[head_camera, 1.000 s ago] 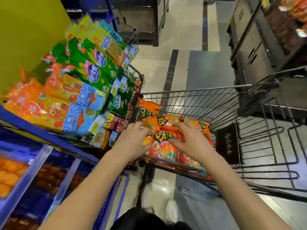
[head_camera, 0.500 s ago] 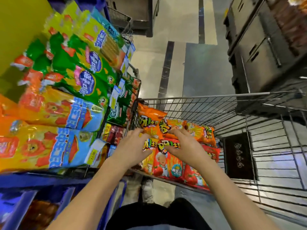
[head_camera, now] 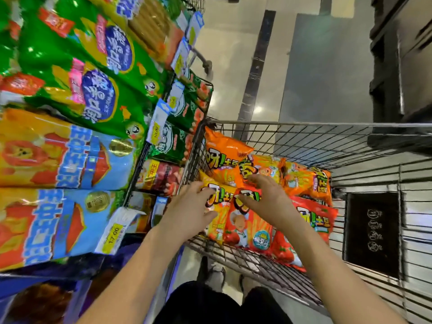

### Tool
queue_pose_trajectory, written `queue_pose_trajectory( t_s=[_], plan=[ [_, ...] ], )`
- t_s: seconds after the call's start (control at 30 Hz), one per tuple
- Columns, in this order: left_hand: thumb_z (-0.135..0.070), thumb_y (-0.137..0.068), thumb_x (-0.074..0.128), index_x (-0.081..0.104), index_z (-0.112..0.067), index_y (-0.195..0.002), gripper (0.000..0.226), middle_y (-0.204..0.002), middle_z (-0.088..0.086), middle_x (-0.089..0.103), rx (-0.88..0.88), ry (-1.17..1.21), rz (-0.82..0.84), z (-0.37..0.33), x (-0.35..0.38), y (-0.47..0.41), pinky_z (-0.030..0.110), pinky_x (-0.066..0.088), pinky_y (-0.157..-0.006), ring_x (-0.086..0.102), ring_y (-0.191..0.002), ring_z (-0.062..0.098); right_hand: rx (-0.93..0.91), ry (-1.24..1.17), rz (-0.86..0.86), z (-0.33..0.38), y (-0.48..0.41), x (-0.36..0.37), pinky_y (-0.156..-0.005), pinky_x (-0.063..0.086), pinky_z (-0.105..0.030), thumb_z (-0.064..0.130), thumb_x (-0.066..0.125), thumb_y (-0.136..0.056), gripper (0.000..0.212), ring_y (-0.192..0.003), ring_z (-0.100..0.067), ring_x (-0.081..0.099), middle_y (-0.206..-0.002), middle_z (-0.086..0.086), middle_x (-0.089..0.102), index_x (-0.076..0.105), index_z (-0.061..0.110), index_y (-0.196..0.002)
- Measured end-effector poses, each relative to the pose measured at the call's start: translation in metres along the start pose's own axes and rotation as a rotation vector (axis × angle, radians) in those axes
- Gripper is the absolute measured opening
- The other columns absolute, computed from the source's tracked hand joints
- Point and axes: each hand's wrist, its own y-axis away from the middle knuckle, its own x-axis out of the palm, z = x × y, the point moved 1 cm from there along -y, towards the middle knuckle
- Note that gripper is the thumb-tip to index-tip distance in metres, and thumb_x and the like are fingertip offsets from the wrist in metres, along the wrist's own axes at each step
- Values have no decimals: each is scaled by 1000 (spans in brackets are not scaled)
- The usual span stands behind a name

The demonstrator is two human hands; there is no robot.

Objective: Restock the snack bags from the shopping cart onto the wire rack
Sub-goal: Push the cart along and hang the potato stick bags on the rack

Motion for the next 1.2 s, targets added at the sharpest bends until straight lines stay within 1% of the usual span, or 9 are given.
queue_pose_trajectory(
  t_s=[0.23,0.4,0.5,0.57,0.67,0.73,0.93,1.1,1.2],
  plan=[
    [-49,-100,59,42,-34,-153,58,-159,-5,30,-69,136,-6,12,26,-23,39,35,-116,29,-147,19,106,-122,37,-23,-68,25,-108,47,-42,55,77,-85,87,-135,-24,51,-150,-6,50,39,15,-152],
    [-51,-101,56,40,-38,-154,57,-159,-10,28,-116,192,-11,23,44,-27,35,32,-116,27,-146,14,127,-140,37,-27,-114,51,-102,43,-36,57,81,-79,95,-137,-28,47,-147,-8,49,37,15,-151],
    [-51,-102,54,38,-37,-155,57,-161,-9,25,-124,217,28,30,53,-30,35,30,-120,25,-149,16,184,-192,29,-29,-135,69,-94,42,-30,61,86,-71,95,-129,-19,50,-137,1,52,40,16,-141],
    [-50,-102,55,38,-37,-154,56,-161,-9,24,-129,228,52,34,58,-34,36,31,-120,24,-150,16,237,-244,42,-28,-146,76,-91,39,-29,54,89,-70,97,-128,-19,50,-136,-2,50,38,13,-140],
    [-49,-101,55,40,-36,-152,55,-161,-9,26,-124,256,51,39,61,-37,36,32,-118,25,-149,15,282,-326,48,-29,-157,84,-99,46,-37,50,95,-63,101,-132,-26,52,-141,-4,53,39,15,-140],
    [-50,-101,55,41,-37,-152,55,-160,-10,26,-126,272,42,42,61,-39,36,33,-118,26,-148,14,270,-357,47,-29,-160,87,-102,45,-38,51,95,-61,106,-133,-25,53,-142,-1,56,38,19,-144],
    [-49,-101,55,41,-34,-153,55,-159,-10,27,-118,280,45,45,63,-45,36,35,-116,28,-148,15,217,-409,-9,-32,-160,85,-89,41,-26,43,93,-70,90,-107,-8,50,-114,13,54,42,20,-140],
    [-46,-101,58,40,-34,-153,56,-158,-11,28,-132,294,51,45,63,-48,32,33,-113,27,-147,13,143,-455,-83,-39,-153,77,-94,48,-29,40,94,-69,86,-106,-10,59,-116,13,62,42,26,-137],
    [-47,-100,58,37,-33,-155,60,-156,-14,30,-145,299,39,43,63,-48,29,35,-109,33,-142,10,126,-508,-97,-42,-144,64,-80,46,-13,34,93,-72,79,-91,8,59,-106,23,61,44,28,-134]
  ],
)
